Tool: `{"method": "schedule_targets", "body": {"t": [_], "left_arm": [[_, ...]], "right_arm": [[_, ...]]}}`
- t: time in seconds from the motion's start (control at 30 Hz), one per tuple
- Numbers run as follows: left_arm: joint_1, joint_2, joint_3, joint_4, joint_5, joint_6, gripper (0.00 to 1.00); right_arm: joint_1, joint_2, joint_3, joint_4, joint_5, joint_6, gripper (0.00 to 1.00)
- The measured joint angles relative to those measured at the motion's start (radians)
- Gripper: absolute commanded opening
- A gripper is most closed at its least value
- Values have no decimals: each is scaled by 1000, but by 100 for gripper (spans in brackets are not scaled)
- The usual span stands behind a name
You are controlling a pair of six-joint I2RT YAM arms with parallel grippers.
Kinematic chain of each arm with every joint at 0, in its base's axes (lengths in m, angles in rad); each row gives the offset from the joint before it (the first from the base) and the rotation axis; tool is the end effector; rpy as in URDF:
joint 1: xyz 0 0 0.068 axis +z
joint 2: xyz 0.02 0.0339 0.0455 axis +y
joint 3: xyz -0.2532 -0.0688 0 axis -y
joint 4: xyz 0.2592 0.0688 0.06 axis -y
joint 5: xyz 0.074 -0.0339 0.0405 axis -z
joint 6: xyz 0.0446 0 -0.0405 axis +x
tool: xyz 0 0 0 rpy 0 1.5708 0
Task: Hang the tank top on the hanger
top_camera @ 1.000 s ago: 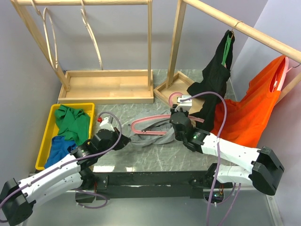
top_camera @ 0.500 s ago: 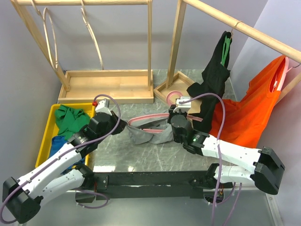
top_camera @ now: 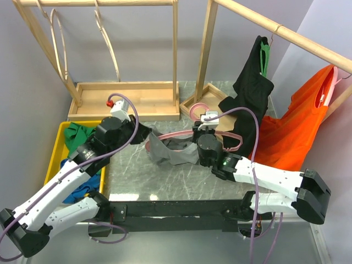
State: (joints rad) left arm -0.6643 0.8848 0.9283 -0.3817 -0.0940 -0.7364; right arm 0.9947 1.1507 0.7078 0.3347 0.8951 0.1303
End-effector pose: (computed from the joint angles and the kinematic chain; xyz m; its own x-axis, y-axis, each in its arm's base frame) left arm 0.1818 -0.1371 0.3414 -0.5590 -0.4116 -0.7198 0.2276 0.7586 -0.6105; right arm 0.1806 0.2141 0.2768 -0.0716 0.0390 -0.9967 -0.0934 0.9946 0.0456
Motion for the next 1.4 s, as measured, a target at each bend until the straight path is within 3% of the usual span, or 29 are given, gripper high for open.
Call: {"method": "schedule_targets", "body": {"t": [0.3,0.47,0.57,0.67,0.7,0.8,1.07,1.3,1.4], "left_arm": [[0,75,80,-18,69,28,8],[0,114,225,-60,83,45,19],[0,140,337,-67,84,67,29],[0,162,414,-65,89,90,52],[0,169,430,-64,93,96,65],[0,190,460,-64,109,121,78],[2,176,601,-35,102,214,88],[2,-69,579,174,39,280,93],[2,-129,583,230,10,303,93]], "right_arm": [[7,81,163,59,5,-84,0],[8,153,272,75,-7,-137,0],[10,155,315,73,-39,-148,0],[11,153,342,76,-65,-151,0],[11,153,349,76,-73,-152,0],[12,154,391,49,-99,-167,0],[14,154,693,-54,-224,-261,0],[15,164,1101,-142,-356,-308,0],[15,138,1151,-135,-389,-311,0]]}}
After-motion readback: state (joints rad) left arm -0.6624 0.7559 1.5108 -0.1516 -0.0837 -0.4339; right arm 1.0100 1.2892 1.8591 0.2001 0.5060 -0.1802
